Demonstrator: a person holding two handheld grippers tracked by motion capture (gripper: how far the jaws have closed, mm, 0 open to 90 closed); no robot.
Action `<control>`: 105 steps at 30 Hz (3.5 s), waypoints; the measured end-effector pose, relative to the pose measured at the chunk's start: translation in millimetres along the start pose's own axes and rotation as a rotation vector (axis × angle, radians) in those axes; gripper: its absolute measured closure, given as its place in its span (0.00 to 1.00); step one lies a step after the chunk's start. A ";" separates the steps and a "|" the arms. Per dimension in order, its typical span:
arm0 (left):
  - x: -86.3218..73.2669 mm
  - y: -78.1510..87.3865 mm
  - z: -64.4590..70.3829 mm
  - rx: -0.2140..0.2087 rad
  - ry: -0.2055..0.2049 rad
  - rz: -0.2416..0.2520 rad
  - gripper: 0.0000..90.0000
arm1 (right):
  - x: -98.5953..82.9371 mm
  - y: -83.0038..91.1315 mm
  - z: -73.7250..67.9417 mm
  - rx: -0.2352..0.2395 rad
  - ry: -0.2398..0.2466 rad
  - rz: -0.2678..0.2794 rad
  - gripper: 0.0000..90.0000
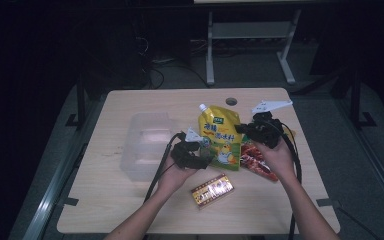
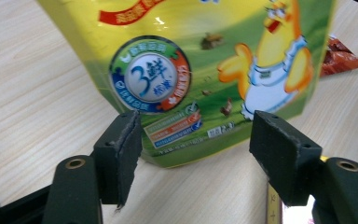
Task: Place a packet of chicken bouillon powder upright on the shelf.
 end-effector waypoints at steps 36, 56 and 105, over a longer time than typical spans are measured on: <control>-6.6 -6.5 3.5 0.003 -0.007 -0.029 0.32 | -34.7 -8.4 -33.3 0.163 -0.012 -0.042 0.79; -8.5 -1.9 4.5 -0.010 -0.003 -0.025 0.33 | -30.7 -22.8 -25.2 0.083 -0.038 -0.058 1.00; -48.3 49.0 45.3 -0.117 -0.138 0.041 0.29 | 51.4 -8.0 -43.9 0.095 0.055 -0.007 1.00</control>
Point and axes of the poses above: each handheld gripper's, and its own axes: y roughly backward along the jaws, x roughly out of its top, z roughly to its right, the point moved 10 cm from there along -y, roughly forward along the jaws, and after that the axes turned 8 degrees about y, right-handed, at the moved point
